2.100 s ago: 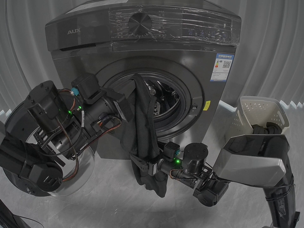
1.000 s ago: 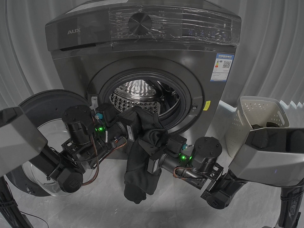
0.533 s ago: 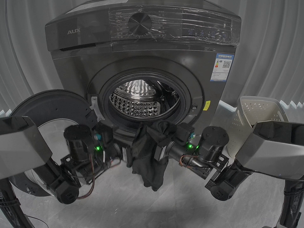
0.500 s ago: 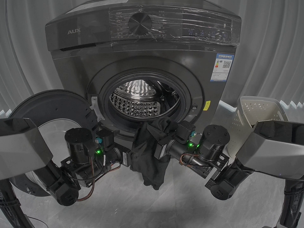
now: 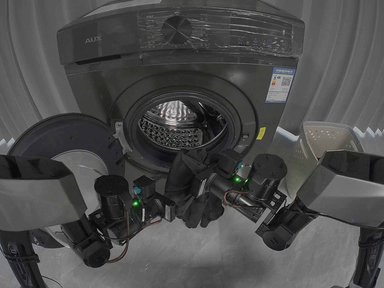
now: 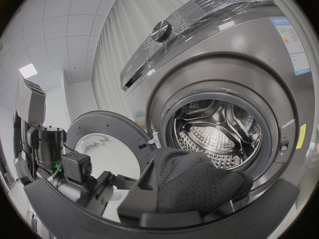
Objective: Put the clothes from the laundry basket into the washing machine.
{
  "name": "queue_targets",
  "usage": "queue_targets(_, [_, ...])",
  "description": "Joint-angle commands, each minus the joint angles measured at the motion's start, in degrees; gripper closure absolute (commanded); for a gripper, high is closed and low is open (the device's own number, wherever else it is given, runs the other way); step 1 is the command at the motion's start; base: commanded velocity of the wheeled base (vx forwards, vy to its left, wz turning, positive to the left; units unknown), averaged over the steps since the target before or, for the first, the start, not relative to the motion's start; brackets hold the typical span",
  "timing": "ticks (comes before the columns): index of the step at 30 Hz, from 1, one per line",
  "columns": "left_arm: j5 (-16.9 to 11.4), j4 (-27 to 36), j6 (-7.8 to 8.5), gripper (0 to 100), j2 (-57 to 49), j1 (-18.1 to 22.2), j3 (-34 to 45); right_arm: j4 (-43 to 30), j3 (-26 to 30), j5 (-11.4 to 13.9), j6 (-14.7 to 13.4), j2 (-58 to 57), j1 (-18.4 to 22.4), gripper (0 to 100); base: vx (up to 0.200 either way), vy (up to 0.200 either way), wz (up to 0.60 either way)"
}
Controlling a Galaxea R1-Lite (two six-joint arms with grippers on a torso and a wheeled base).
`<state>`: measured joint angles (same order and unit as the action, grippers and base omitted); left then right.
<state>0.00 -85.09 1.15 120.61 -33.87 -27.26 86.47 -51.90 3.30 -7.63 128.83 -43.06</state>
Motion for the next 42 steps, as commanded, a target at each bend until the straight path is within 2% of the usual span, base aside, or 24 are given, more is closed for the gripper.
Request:
queue_targets(1, [0.2, -0.2, -0.18, 0, 4.9, 0.4, -4.1, 0.0, -0.2, -0.1, -0.1, -0.3, -1.8, 100, 0.000, 0.000, 0.00])
queue_targets(10, [-0.2, -0.3, 0.00, 0, 9.5, 3.2, -11.4, 0.1, 0.0, -0.1, -0.1, -0.4, -2.7, 100, 0.000, 0.000, 0.00])
queue_targets(11, [-0.2, -0.3, 0.00, 100, 9.6, 3.3, -11.8, 0.1, 0.1, -0.1, -0.2, -0.4, -2.7, 100, 0.000, 0.000, 0.00])
queue_targets(25, [0.8, -2.1, -1.06, 100, 5.4, 4.3, -11.9, 0.2, 0.9, -1.4, -0.4, -0.4, -2.5, 100, 0.000, 0.000, 0.00])
queue_targets(26, [0.8, -2.0, -1.23, 100, 4.8, 4.7, -11.8, 0.2, 1.5, -1.4, -0.4, -0.4, -2.5, 0, 0.000, 0.000, 0.00])
queue_targets(30, [0.8, -2.0, -1.41, 100, 4.1, 4.9, -11.8, 0.8, 3.4, -1.4, -0.6, -0.6, -2.6, 0, 0.000, 0.000, 0.00])
queue_targets(31, [0.9, -2.0, -1.41, 100, 3.4, 5.1, -11.8, 0.8, 6.3, -1.3, -0.5, -1.9, -2.6, 0, 0.000, 0.000, 0.00])
queue_targets(32, [0.9, -2.0, -1.41, 100, 3.4, 5.1, -11.8, 0.8, 6.3, -1.3, -0.5, -1.9, -2.6, 0, 0.000, 0.000, 0.00])
queue_targets(33, [0.9, -2.0, -1.41, 100, 2.7, 5.4, -11.8, 0.7, 10.3, -1.0, -0.3, -3.2, -2.6, 0, 0.000, 0.000, 0.00])
queue_targets(38, [0.8, -2.1, -1.50, 100, 0.8, 5.4, -11.9, 0.5, 22.1, -0.7, 0.4, -6.1, -3.7, 0, 0.000, 0.000, 0.00])
queue_targets(42, [0.7, -3.1, -1.59, 100, -1.2, 5.1, -11.3, 1.0, 28.9, -0.6, 1.0, -6.7, -4.4, 0, 0.000, 0.000, 0.00])
